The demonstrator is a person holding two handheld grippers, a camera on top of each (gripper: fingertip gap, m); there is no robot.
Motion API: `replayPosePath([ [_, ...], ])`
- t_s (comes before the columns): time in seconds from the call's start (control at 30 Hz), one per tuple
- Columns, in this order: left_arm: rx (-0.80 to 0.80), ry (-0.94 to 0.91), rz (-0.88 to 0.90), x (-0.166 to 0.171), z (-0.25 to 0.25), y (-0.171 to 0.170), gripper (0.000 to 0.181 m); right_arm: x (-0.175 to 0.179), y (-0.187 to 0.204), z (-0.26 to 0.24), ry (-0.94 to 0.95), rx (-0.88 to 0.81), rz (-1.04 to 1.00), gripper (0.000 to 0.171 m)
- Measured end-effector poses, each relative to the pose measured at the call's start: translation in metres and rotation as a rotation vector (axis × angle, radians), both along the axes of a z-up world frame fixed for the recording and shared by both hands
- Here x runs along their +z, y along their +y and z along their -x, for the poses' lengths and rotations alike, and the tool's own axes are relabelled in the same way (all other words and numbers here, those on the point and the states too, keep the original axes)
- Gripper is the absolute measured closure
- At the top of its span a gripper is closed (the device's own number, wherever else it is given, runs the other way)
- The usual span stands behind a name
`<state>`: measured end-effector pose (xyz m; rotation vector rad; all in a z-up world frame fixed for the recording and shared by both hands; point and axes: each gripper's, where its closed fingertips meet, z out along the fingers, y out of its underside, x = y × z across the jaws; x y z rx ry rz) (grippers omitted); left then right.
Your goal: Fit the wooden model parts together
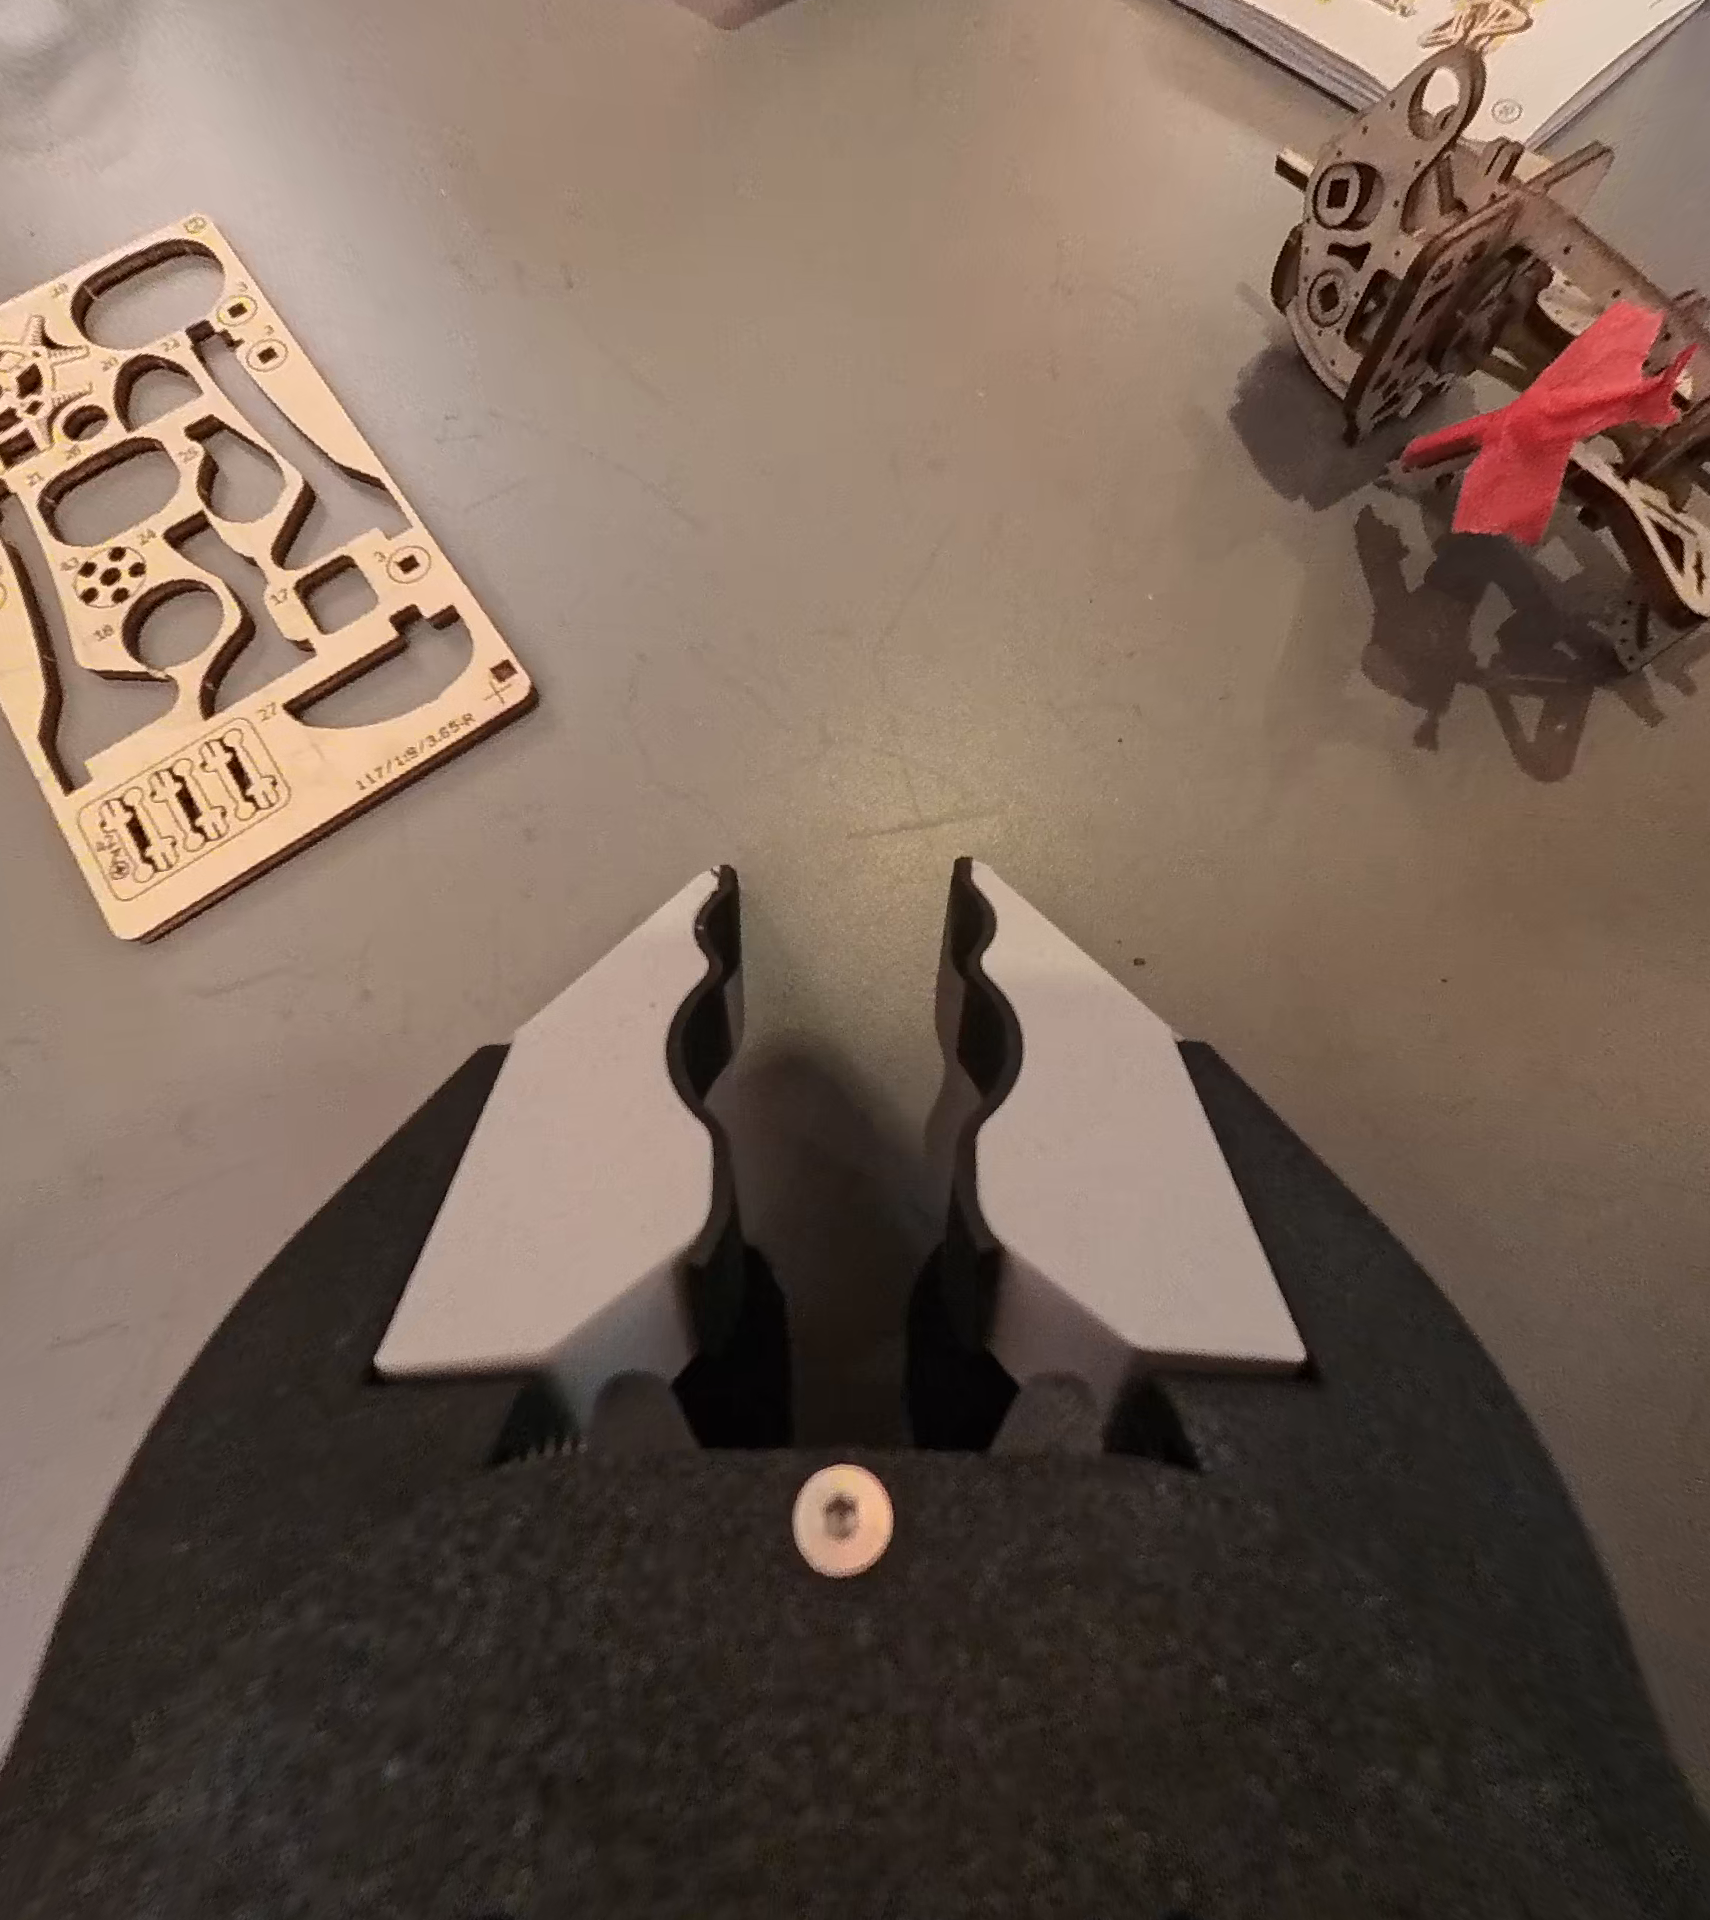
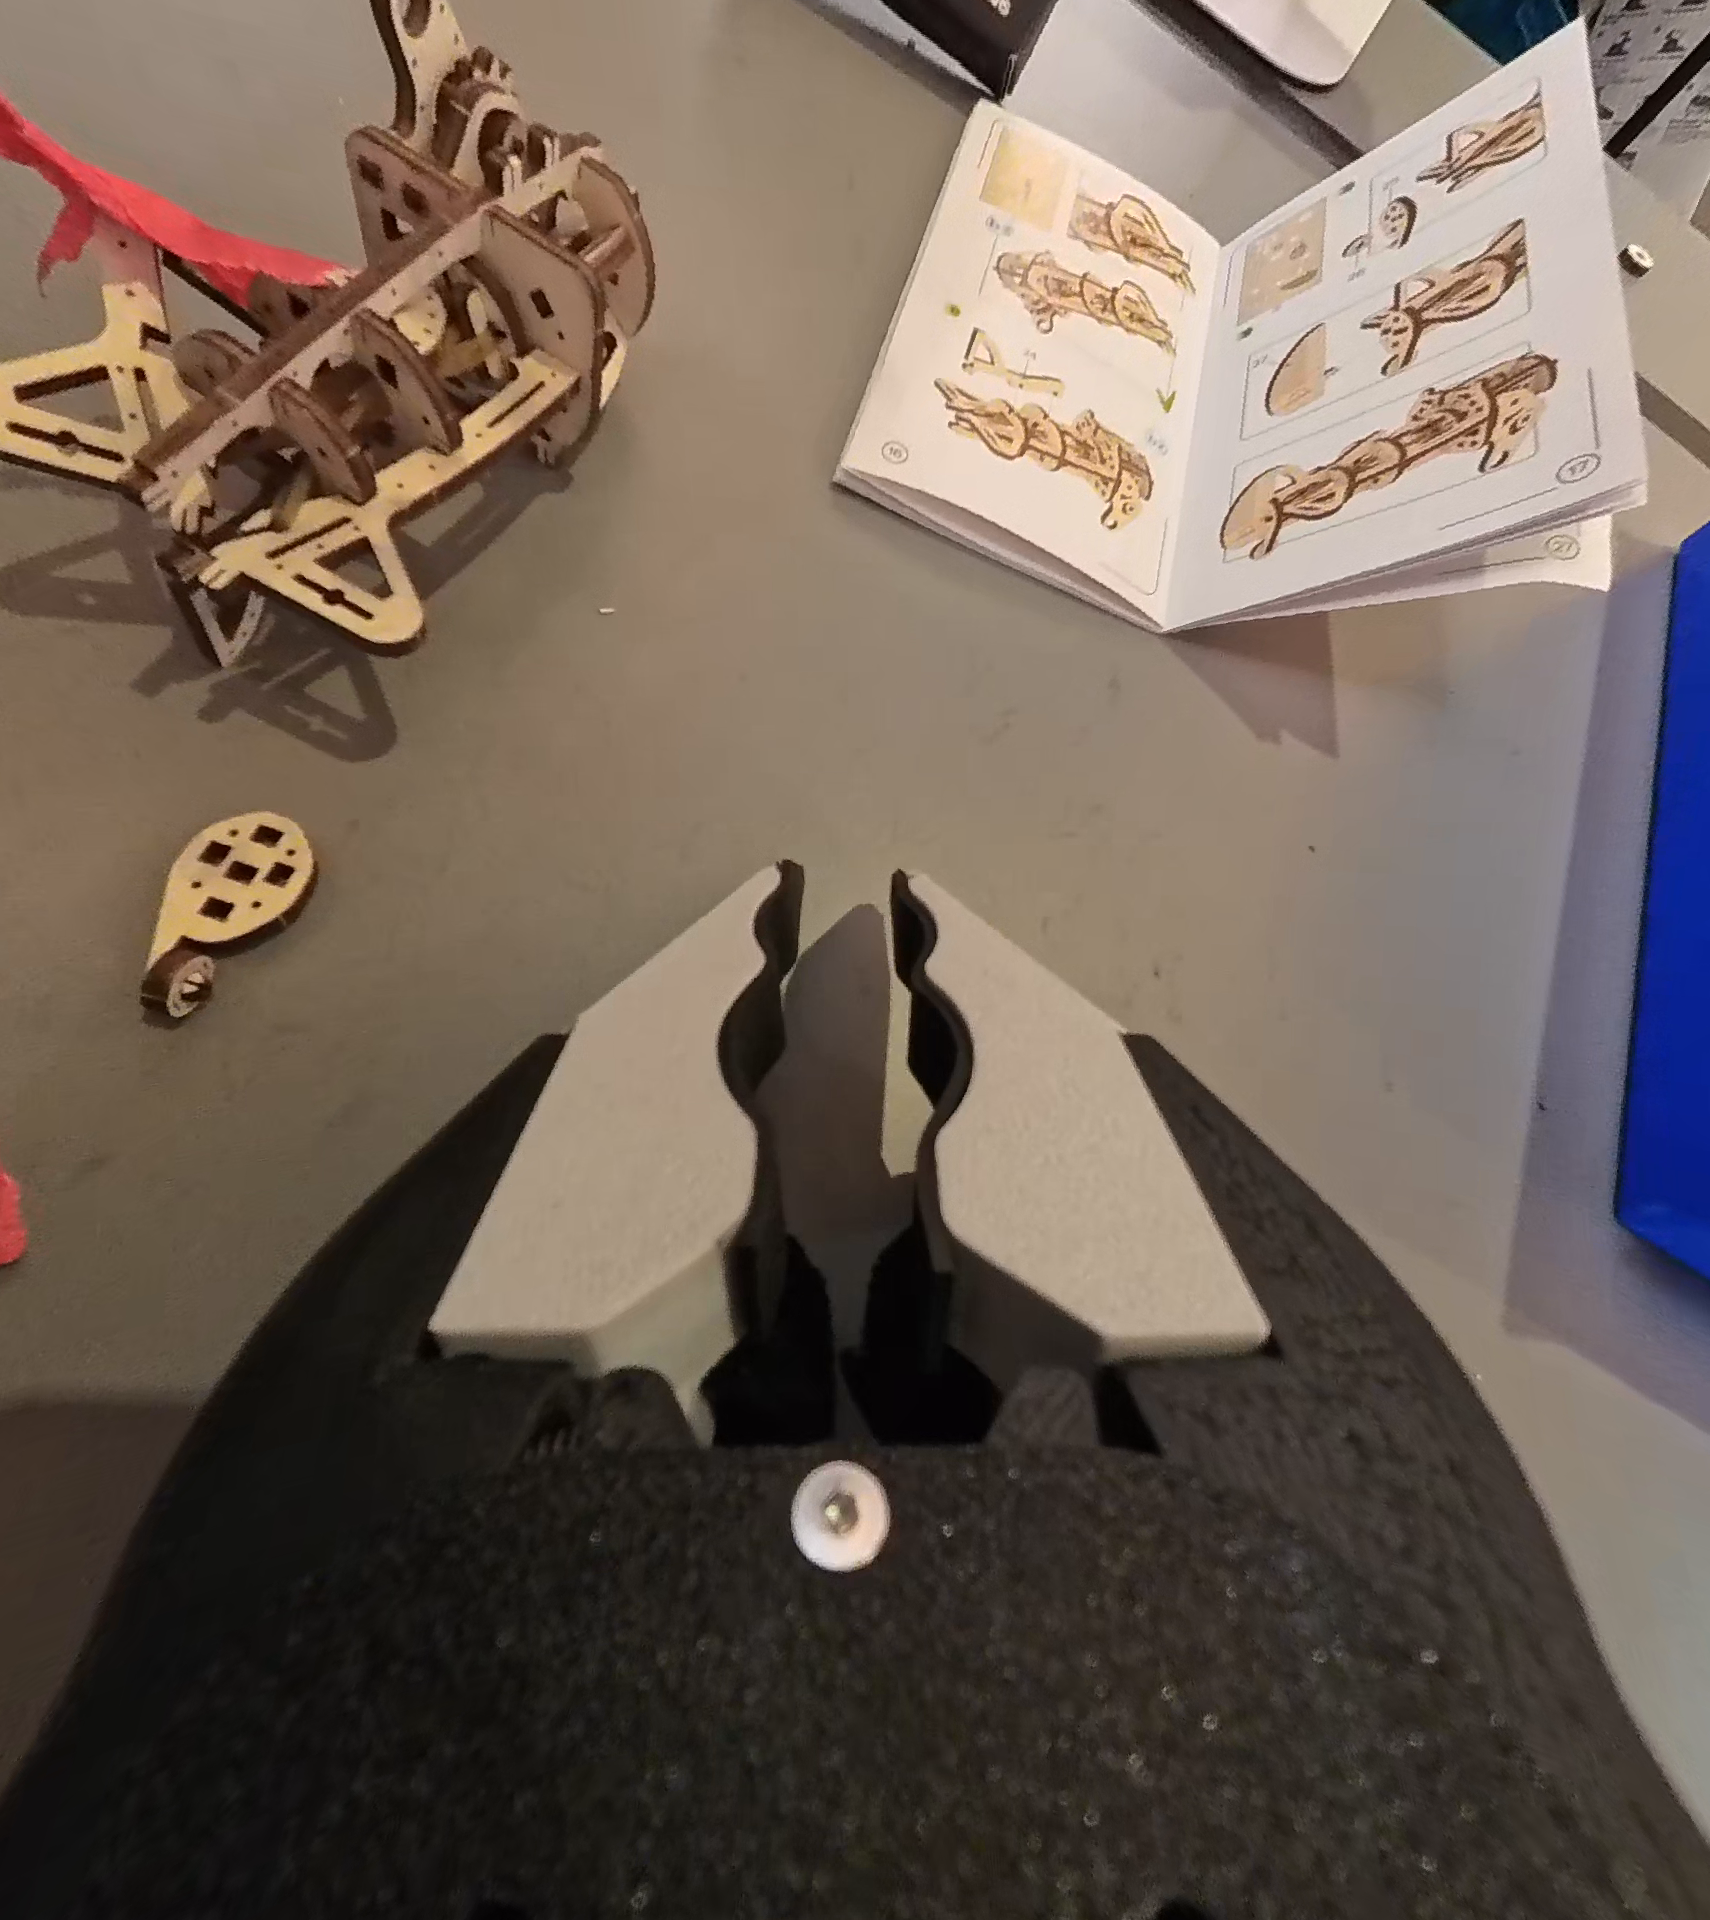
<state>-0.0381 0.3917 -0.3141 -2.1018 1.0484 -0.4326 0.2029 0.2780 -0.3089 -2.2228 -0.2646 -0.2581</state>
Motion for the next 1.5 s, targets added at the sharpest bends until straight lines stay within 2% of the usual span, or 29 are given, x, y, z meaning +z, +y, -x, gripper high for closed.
replayPosePath([
  [0.6, -0.004, 0.001, -0.002, 0.000, -0.001, 0.000, 0.144, 0.000, 0.000, 0.000, 0.001, -0.001, 0.002, 0.156],
  [0.97, -0.023, -0.007, 0.009, 0.000, -0.002, -0.003, 0.150, 0.000, 0.000, 0.002, 0.016, 0.010, -0.001, 0.154],
  [1.3, 0.040, -0.011, 0.015, 0.000, -0.003, 0.016, 0.154, 0.000, 0.008, 0.008, 0.086, 0.083, 0.011, 0.136],
  [1.43, 0.165, -0.010, 0.014, 0.000, -0.003, 0.022, 0.151, -0.002, 0.021, -0.007, 0.190, -0.013, 0.037, 0.122],
  [1.5, 0.263, 0.010, -0.012, 0.000, 0.000, 0.029, 0.138, -0.006, 0.025, -0.017, 0.255, -0.083, 0.062, 0.107],
])
